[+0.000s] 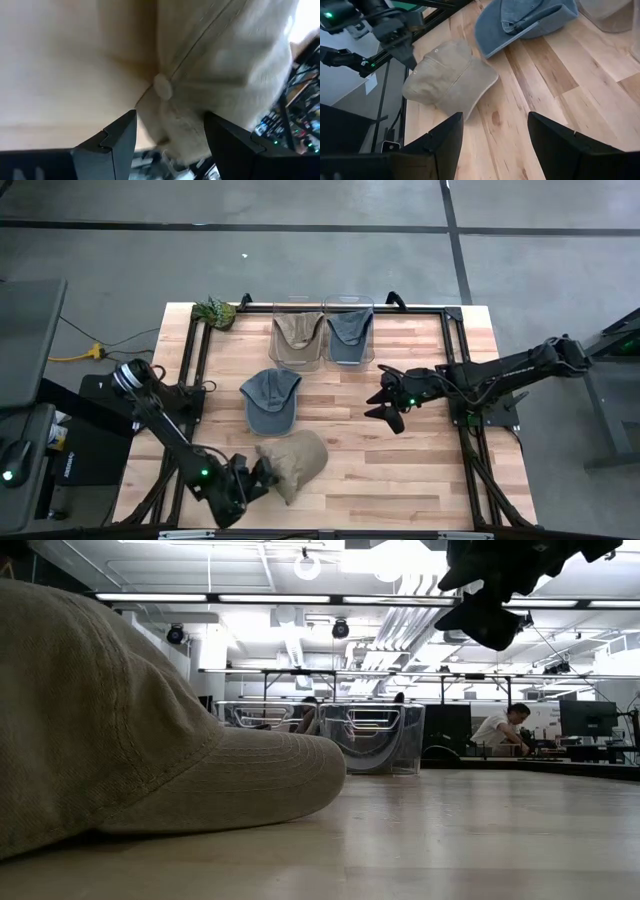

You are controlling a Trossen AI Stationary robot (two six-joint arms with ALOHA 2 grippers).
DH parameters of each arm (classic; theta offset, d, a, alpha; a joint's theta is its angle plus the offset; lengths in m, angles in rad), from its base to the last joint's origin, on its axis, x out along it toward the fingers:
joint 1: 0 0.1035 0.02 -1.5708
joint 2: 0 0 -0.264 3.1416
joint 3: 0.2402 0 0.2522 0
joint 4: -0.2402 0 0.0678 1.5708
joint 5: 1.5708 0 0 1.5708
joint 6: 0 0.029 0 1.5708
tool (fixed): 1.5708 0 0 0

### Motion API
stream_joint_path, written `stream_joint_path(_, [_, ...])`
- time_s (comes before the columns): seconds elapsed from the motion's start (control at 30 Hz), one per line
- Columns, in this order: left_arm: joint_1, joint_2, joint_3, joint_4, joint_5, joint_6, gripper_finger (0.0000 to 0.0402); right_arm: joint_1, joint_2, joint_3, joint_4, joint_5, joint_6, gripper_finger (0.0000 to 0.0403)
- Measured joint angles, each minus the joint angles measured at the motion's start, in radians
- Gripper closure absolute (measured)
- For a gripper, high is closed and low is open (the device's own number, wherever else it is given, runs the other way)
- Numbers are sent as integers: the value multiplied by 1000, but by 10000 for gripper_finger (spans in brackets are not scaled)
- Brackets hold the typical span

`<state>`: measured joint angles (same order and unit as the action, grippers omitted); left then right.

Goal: Pick & Place hat
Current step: Put the brown cap into the left transparent bin

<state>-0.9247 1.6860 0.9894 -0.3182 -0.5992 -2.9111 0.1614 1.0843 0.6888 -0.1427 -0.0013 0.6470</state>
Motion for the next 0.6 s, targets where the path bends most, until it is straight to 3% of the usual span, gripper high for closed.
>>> stream_joint_path(0.37, [8,54,0,-62,-56,16,189,47,0,0,9,14,9,187])
stream_joint_path(0.6, [16,54,0,-114,-158,70,189,49,0,0,13,11,26,187])
